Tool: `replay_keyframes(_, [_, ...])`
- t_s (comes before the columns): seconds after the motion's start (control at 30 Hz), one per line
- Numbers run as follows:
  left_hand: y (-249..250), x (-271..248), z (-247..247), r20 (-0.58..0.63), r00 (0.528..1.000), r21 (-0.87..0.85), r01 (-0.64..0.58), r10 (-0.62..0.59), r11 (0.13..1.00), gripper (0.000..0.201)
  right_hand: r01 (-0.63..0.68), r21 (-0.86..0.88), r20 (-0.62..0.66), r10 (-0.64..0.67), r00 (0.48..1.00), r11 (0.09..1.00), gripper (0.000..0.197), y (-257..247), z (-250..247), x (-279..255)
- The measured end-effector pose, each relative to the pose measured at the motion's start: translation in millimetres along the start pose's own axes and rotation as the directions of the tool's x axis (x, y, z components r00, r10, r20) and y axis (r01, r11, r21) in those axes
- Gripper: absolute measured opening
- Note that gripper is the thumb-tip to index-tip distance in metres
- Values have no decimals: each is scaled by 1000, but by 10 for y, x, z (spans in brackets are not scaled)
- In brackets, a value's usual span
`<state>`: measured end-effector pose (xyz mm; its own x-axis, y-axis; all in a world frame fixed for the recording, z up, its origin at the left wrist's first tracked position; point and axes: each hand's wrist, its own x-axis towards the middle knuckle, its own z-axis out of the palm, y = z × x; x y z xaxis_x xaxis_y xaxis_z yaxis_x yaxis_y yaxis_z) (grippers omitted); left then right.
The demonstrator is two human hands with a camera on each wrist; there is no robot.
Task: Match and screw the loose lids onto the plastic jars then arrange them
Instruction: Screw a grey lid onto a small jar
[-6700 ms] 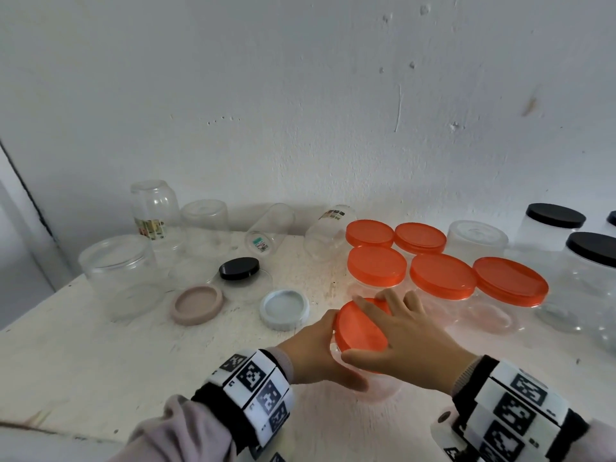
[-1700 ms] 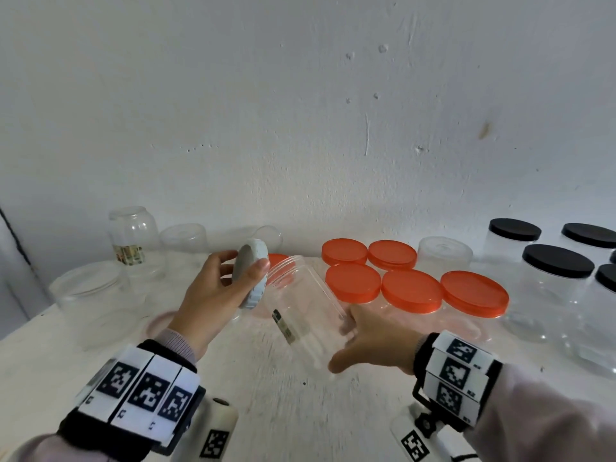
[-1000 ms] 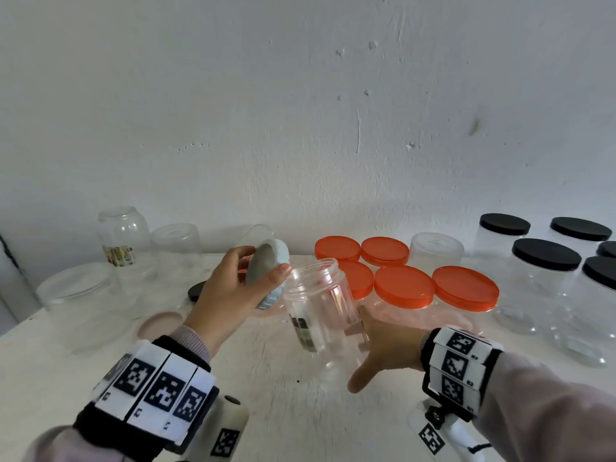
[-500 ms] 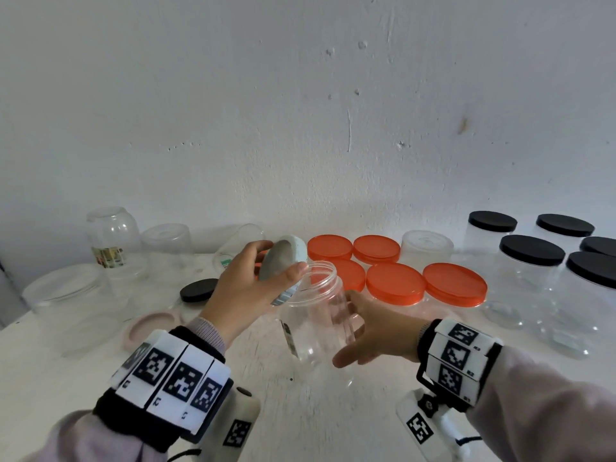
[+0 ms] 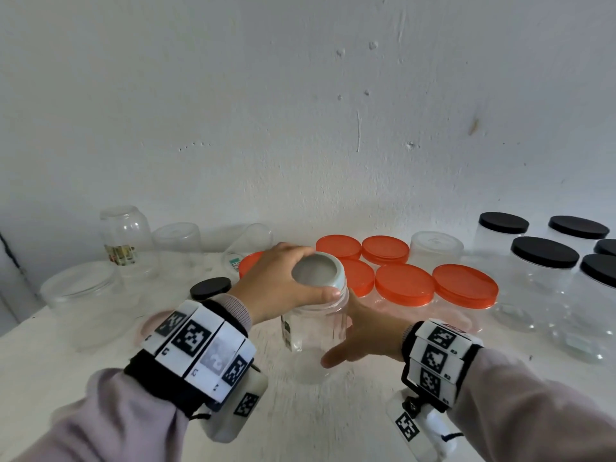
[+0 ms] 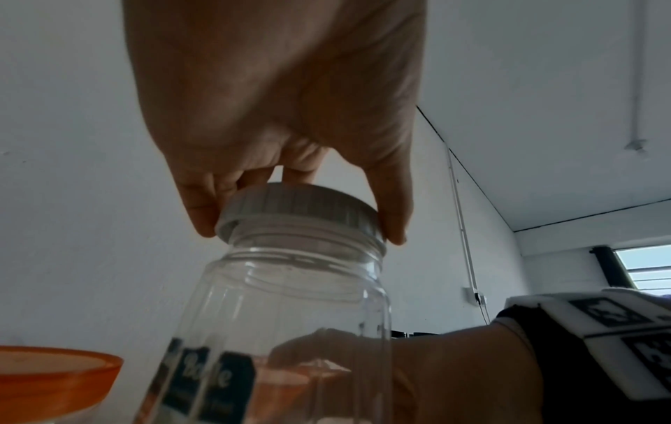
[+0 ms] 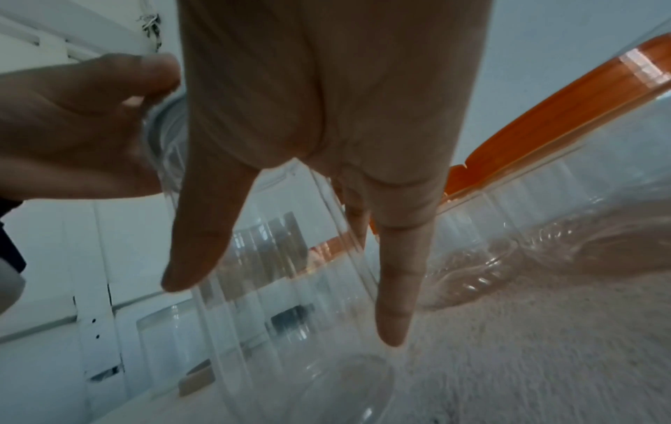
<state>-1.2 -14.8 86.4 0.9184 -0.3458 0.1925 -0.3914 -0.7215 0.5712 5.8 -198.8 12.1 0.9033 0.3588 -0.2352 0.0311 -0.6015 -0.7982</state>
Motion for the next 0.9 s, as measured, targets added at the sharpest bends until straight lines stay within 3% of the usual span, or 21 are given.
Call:
replay_keyframes(0.1, [10, 28, 8, 15, 1000, 17, 0, 0, 1000, 84, 27, 75, 0, -27, 1000, 997, 110, -15, -3, -18])
replay_keyframes(0.43, [-4, 43, 26, 83, 996, 18, 33, -34, 999, 94, 28, -14, 13, -28, 1000, 999, 114, -52, -17, -34])
replay_keyframes(0.53, [-89, 18, 23, 124, 990, -73, 69, -60, 995, 118, 16, -107, 14, -15, 1000, 994, 118, -76, -87, -77])
replay_keyframes(0.63, [-236, -58, 22, 150, 985, -271, 126, -87, 954, 131, 33, -73, 4, -33, 999, 997, 115, -165, -286, -176])
replay_keyframes(0.8, [-449, -191, 256, 127, 987, -443, 141, -94, 885, 108, 164, -130, -50, -172, 984, 978, 108, -603, -553, -275])
replay_keyframes(0.9, [-447, -219, 400, 137, 990, -556, 108, -37, 824, 91, 159, -352, 0, -170, 985, 922, 92, -865, -572, -209])
